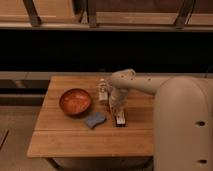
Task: Push the eraser across the table
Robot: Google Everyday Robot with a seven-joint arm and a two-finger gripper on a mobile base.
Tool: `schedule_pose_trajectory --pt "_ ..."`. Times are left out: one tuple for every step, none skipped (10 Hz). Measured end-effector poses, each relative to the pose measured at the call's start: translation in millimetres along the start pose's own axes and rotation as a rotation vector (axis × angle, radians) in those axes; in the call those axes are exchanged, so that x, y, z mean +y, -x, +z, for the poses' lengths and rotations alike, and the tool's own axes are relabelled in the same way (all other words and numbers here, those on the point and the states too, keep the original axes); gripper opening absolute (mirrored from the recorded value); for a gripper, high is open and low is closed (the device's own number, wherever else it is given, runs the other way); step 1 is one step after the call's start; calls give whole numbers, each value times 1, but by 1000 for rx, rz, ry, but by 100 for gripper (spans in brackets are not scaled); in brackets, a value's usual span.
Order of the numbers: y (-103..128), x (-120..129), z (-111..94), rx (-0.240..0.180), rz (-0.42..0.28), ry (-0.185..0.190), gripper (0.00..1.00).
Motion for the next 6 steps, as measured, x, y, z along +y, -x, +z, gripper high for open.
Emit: schedule_pose_trajectory --pt "0 3 1 1 -8 4 0" --pt "1 7 4 5 -12 16 0" --pt "0 10 8 16 -8 30 0" --pt "-3 11 12 34 -1 37 0" --pt "-3 11 11 33 -1 37 0" --pt "-3 12 11 33 -1 37 0"
